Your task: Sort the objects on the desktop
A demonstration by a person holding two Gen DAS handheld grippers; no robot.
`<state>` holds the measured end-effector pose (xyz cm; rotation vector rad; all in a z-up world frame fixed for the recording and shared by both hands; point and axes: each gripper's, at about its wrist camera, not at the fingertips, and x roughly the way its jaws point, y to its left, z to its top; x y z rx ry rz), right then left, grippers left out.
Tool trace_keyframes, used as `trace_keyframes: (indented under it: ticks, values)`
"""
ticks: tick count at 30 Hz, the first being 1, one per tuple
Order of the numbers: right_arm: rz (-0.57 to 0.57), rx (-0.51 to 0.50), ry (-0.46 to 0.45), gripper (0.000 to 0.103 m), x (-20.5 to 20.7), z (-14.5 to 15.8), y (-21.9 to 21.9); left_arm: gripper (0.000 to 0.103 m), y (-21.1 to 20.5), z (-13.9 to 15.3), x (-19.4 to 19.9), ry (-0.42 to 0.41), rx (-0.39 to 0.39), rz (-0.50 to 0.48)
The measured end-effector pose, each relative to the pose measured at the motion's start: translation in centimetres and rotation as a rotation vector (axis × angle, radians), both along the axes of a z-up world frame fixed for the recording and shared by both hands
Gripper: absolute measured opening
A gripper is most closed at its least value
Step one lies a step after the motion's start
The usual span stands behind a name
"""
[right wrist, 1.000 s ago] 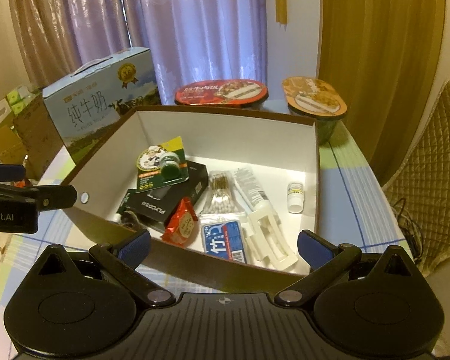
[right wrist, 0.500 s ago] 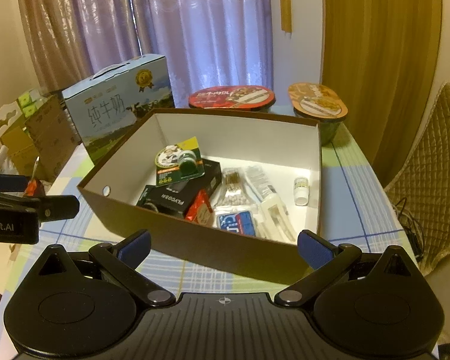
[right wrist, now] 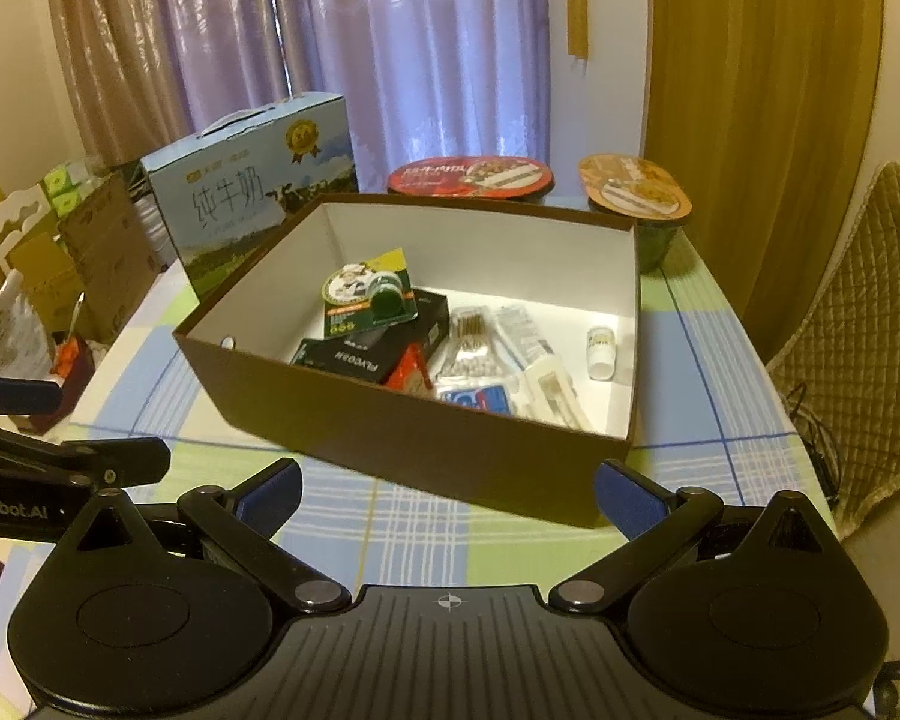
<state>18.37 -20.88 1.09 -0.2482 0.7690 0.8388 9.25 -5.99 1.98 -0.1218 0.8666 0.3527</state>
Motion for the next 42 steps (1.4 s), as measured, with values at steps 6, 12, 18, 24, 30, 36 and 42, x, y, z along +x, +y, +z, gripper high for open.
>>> trace_keyframes:
  ticks: [6, 12, 18, 24, 30, 36, 42]
  values:
    - [0.004, -0.021, 0.001, 0.101, -1.0, -0.6, -0.5, 0.1, -0.2, -1.0, -1.1, 0.028, -0.016, 0.008]
    - [0.003, -0.026, 0.018, 0.101, -1.5, -1.0, -1.0, 0.1, -0.1, -1.4, -1.8, 0.038, -0.023, 0.022]
    - [0.008, -0.03, 0.033, 0.101, -2.3, -1.2, -1.4, 0.1, -0.6, -1.6, -2.2, 0.043, -0.012, 0.017]
    - [0.012, -0.05, 0.063, 0.101, -2.9, -2.2, -1.7, 0.1, -1.1, -2.1, -2.4, 0.057, -0.017, 0.01]
    - [0.017, -0.05, 0.072, 0.101, -3.3, -2.4, -1.8, 0.1, -1.3, -2.1, -2.6, 0.056, -0.016, 0.01]
    - [0.017, -0.043, 0.076, 0.101, -3.4, -2.3, -2.0, 0.1, -1.5, -1.9, -2.9, 0.05, -0.007, 0.012]
    - [0.015, -0.038, 0.077, 0.101, -3.5, -2.1, -2.1, 0.1, -1.5, -1.7, -2.9, 0.045, -0.002, 0.015]
